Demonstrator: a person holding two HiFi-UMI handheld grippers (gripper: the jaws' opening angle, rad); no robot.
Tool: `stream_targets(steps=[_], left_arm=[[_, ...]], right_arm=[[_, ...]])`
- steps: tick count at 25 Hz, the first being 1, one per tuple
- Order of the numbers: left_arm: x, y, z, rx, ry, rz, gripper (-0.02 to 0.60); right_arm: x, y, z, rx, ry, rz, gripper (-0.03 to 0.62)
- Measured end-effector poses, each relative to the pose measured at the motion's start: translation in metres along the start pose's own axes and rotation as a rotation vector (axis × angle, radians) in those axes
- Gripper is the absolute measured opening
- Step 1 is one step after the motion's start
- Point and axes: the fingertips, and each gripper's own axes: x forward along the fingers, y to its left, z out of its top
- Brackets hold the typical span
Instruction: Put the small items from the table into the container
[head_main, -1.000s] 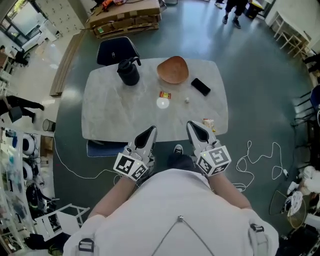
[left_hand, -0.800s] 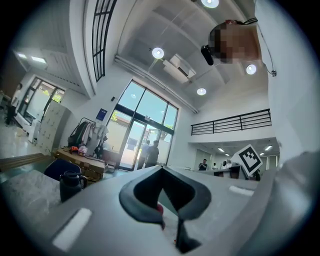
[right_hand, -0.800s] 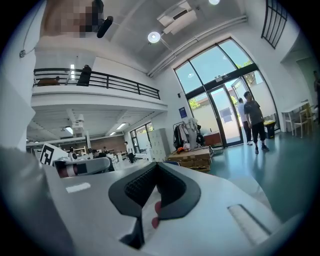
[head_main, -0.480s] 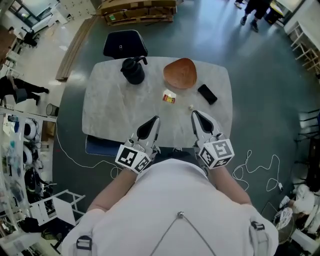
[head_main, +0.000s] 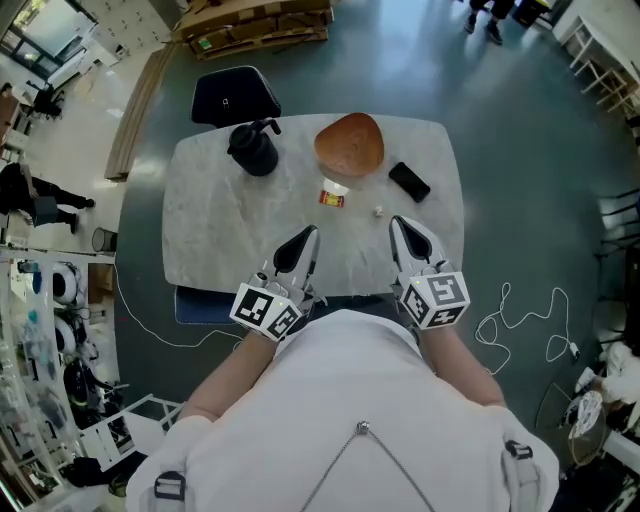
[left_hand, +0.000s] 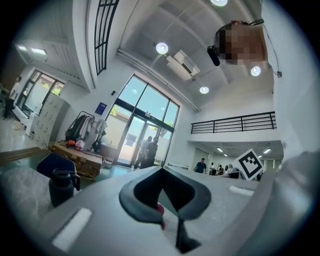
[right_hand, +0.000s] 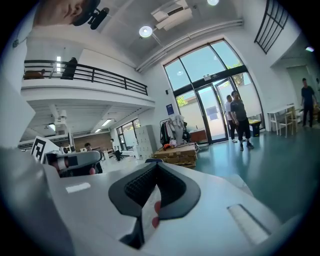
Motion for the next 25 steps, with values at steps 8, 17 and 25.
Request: stream_targets(steps=[8,17,25], left_arm=[[0.012,0.009,-0.039,-0.069,0.115,-0.028,0.003],[0.017,0.004,-0.102,-0.118,0.265,-0.011,0.003],[0.003,0.004,-0.142,-0.136,0.355,0.025,0.003]], right_arm=[[-0.028,-0.077,-0.088,0.080,0.121,-0.214,0.079],[-0.088,-0.156,-0.290,0.217,0.466,-0.439,0.172],[-0.098,-0.170,-0.404,0.298,0.687,-0.533,0.202]])
